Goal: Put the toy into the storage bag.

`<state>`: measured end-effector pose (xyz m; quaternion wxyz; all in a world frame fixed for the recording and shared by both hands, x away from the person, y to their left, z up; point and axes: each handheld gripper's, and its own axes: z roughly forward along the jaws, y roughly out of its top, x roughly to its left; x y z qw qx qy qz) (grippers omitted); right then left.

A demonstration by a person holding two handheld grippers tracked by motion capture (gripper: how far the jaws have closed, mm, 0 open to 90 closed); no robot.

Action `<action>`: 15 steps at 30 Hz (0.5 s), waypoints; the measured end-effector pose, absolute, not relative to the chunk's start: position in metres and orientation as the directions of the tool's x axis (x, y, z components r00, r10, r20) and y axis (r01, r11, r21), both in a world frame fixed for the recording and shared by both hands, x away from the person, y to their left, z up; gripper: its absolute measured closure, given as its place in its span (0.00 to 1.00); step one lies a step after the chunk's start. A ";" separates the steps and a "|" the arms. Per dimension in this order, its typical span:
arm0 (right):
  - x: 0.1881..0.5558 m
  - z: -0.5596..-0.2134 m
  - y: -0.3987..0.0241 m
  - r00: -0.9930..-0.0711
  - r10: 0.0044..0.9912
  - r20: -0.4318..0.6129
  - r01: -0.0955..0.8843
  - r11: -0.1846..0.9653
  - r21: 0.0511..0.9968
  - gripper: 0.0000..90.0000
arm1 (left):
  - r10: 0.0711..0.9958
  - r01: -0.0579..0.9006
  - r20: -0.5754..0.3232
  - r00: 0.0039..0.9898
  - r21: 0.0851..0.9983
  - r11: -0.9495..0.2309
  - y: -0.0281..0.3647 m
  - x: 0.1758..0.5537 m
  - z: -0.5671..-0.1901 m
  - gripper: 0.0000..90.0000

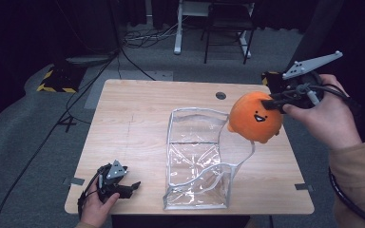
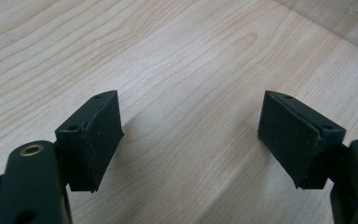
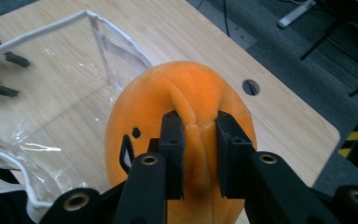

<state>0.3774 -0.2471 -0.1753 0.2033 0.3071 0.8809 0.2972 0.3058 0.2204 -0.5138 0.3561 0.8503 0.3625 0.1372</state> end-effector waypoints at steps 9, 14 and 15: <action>0.383 -0.180 -0.206 -0.775 0.611 -0.165 0.396 0.671 0.626 0.83 | 0.711 0.519 -0.027 0.702 0.703 -0.486 0.220 0.307 -0.514 0.23; 0.387 -0.185 -0.188 -0.795 0.588 -0.149 0.382 0.677 0.629 0.83 | 0.710 0.514 -0.019 0.704 0.703 -0.492 0.220 0.308 -0.514 0.23; 0.388 -0.186 -0.184 -0.801 0.581 -0.145 0.377 0.678 0.631 0.83 | 0.708 0.514 -0.019 0.705 0.701 -0.493 0.220 0.308 -0.514 0.23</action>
